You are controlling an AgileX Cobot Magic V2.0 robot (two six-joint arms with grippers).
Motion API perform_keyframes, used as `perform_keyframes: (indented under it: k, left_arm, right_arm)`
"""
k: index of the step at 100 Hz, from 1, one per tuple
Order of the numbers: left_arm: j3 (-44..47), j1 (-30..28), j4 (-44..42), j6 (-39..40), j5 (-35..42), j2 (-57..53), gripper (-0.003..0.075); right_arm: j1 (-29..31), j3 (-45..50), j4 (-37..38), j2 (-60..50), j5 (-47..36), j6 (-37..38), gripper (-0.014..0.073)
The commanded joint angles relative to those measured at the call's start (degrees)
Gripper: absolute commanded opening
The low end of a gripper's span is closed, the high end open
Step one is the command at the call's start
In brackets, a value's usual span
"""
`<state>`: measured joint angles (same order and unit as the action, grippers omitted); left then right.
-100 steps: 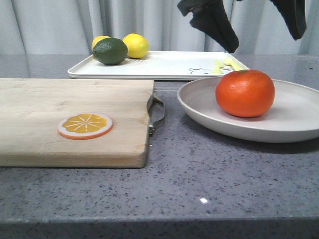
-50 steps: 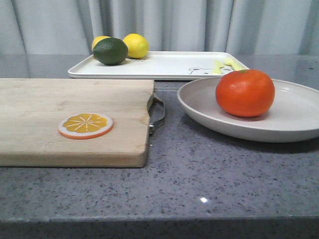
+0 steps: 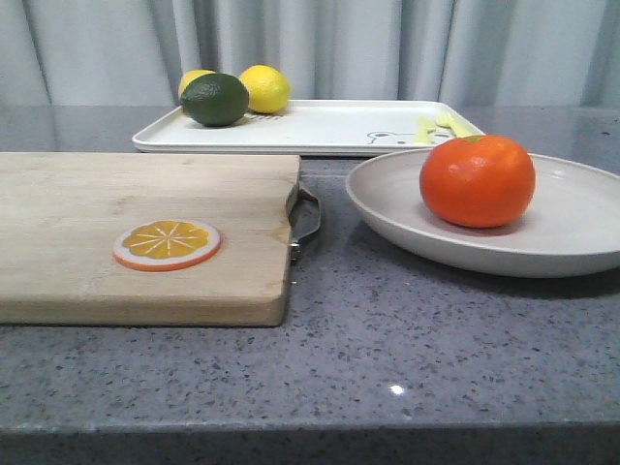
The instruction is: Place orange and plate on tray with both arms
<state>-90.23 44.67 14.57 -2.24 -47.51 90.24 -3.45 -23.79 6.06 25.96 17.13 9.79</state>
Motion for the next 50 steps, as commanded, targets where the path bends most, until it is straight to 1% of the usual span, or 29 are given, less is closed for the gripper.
perform_keyframes:
  k: [1,19,33,50]
  left_arm:
    - [3.6,0.0,0.3,-0.3,6.7,-6.2,-0.0020]
    - [16.1,0.0,-1.7,-1.5,14.6,-14.6,-0.0020]
    - [25.1,0.0,-1.7,-1.5,20.5,-21.5,-0.0020]
    - [33.2,0.0,-2.9,-1.5,23.5,-29.6,-0.0020]
  right_arm:
    - [0.5,-2.3,0.3,0.7,-3.2,-0.2,-0.0064]
    - [0.5,-2.5,0.3,1.2,0.0,-0.2,-0.0046]
    - [0.5,-4.6,0.3,3.3,3.9,-0.2,0.0024]
    - [0.0,-8.5,0.3,6.5,7.1,-0.2,0.0106]
